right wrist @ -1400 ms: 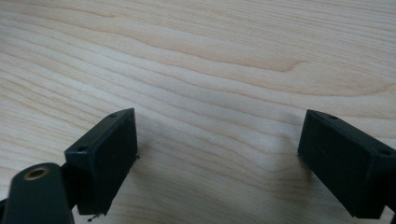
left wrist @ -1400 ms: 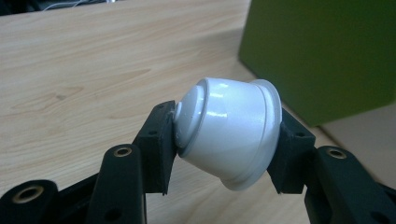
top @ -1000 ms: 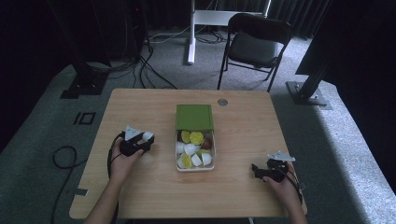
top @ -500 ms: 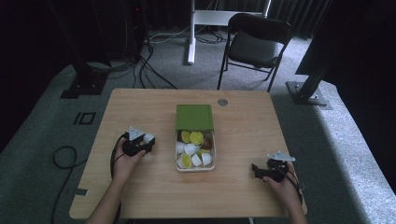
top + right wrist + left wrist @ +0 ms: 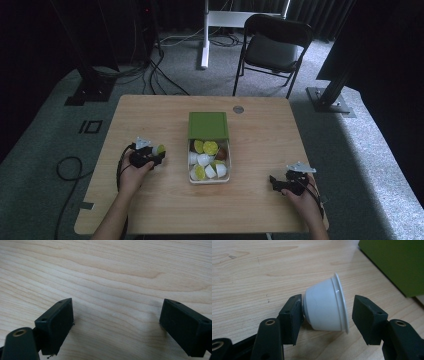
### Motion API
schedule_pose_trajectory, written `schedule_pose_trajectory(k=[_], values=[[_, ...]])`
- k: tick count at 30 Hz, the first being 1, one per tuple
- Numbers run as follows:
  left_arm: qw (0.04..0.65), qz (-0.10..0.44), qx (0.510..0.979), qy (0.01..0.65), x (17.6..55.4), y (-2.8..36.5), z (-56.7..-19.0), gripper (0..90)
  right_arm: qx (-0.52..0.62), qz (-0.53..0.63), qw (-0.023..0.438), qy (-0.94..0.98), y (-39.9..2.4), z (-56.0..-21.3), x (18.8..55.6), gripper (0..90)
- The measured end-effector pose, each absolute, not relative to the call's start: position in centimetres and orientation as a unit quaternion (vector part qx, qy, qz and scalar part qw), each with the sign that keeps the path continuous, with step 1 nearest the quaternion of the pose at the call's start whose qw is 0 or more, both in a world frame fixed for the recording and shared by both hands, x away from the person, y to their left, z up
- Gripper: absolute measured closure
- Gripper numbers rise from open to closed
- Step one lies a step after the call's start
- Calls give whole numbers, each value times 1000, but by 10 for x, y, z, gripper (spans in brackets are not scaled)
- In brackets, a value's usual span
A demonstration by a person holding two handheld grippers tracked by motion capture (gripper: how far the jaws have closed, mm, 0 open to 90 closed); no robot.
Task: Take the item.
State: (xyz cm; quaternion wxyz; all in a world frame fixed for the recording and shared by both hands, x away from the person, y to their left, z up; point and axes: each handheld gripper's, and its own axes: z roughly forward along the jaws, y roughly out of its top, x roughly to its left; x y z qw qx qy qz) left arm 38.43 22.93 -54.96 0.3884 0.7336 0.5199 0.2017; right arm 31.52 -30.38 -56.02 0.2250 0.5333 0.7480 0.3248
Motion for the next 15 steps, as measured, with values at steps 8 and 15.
schedule_pose_trajectory(k=[8,15], values=[[377,208,753,498,375,234,-547,305,533,325,225,748,-304,-560,315,115],[399,199,760,474,357,240,-543,281,533,325,225,748,-304,-560,315,115]])
